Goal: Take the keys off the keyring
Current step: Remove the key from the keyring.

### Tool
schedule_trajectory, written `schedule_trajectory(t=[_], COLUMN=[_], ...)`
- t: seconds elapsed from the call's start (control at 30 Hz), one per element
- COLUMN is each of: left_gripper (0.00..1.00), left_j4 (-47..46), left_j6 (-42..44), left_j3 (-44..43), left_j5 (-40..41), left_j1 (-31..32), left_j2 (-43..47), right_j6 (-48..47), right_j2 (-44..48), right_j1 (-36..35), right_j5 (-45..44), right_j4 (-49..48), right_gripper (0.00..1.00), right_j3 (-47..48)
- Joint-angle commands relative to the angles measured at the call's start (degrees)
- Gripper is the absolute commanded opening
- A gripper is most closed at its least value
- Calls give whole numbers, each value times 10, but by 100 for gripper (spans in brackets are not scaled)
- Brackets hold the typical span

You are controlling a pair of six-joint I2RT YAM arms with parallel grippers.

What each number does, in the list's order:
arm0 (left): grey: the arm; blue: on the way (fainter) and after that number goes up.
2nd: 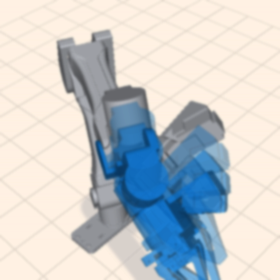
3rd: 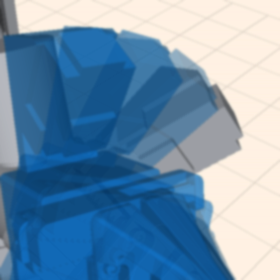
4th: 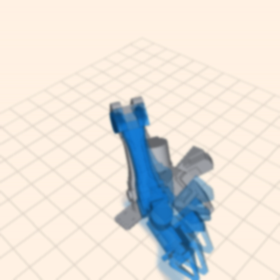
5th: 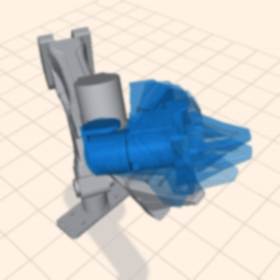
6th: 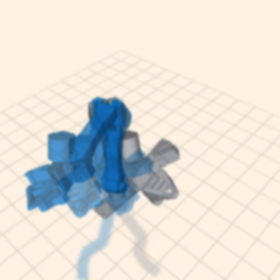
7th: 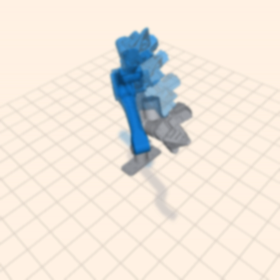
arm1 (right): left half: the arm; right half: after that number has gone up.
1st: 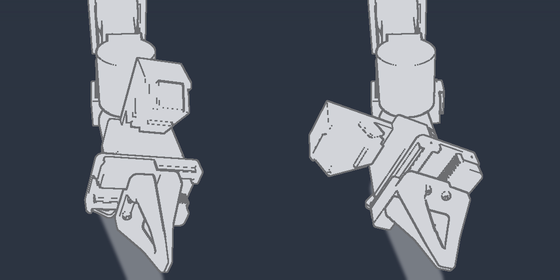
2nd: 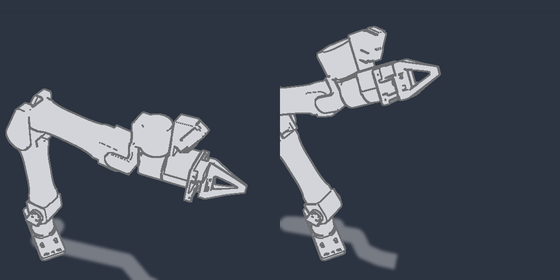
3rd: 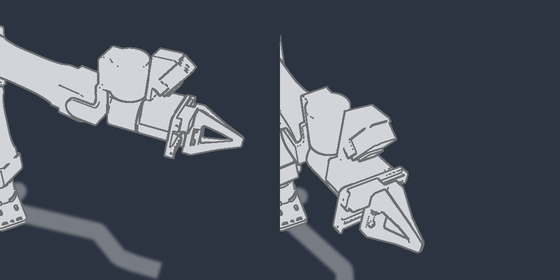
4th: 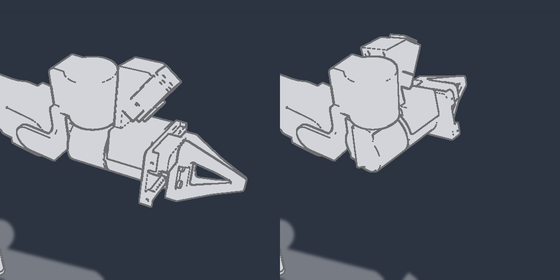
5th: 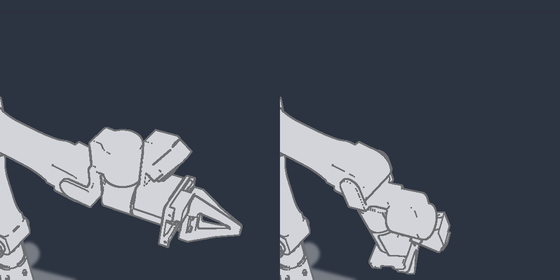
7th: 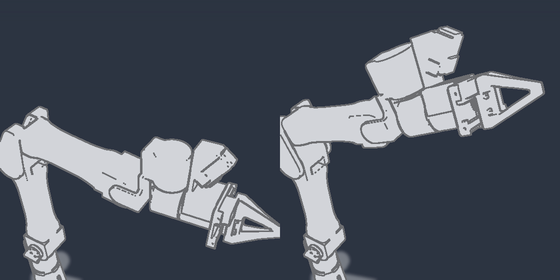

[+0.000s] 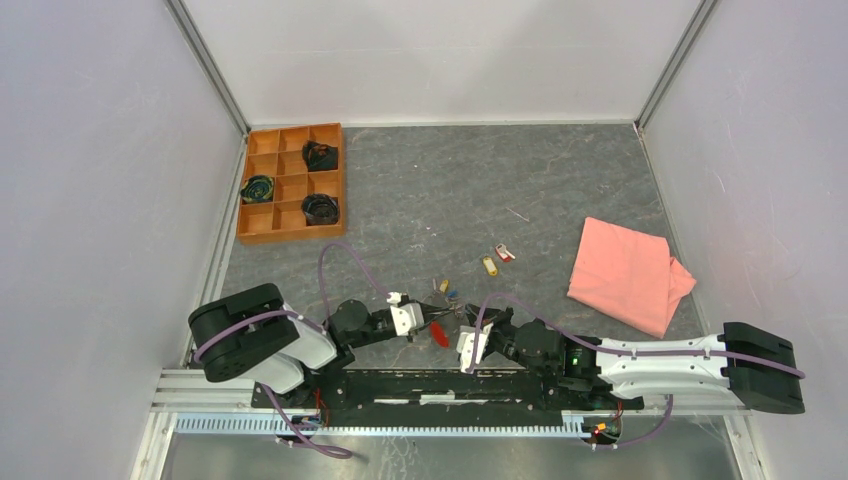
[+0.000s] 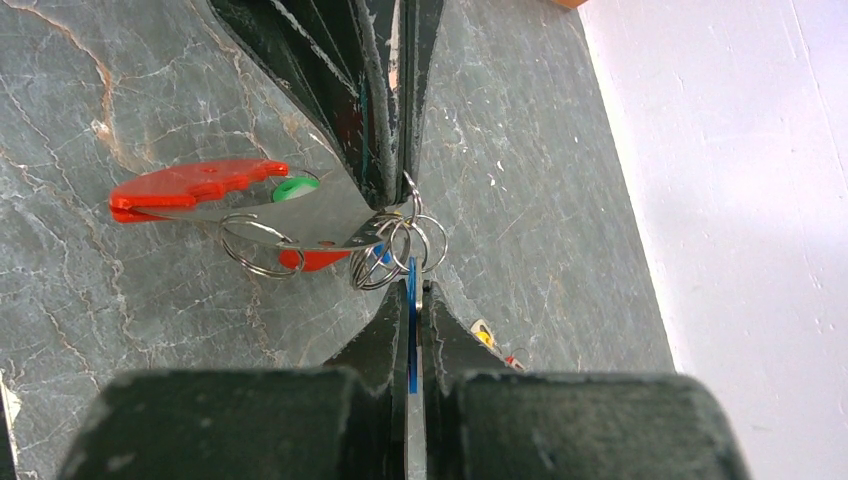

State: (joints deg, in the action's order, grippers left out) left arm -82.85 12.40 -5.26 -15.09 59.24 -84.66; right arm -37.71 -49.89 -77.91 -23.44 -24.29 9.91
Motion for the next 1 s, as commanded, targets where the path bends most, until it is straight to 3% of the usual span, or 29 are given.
schedule_trajectory(t=[0.0, 0.57, 0.77, 0.97], left_gripper=[2, 3, 27, 29], left_j4=[-49, 18, 39, 44], left_j6=[1, 31, 27, 28], left_j3=[7, -2, -9, -19], left_j5=[6, -8, 2, 5], left_j1=[-1, 0, 0, 0], left_j2=[18, 41, 39, 40], right_j6=[13, 10, -8, -24], right_j2=[4, 11, 12, -1], right_j1=[0, 0, -2, -9], right_j5=[-28, -39, -18, -13], right_j4=[-20, 11, 21, 25], right_gripper=[0, 0, 0, 0], right_j3=[-9, 10, 46, 64])
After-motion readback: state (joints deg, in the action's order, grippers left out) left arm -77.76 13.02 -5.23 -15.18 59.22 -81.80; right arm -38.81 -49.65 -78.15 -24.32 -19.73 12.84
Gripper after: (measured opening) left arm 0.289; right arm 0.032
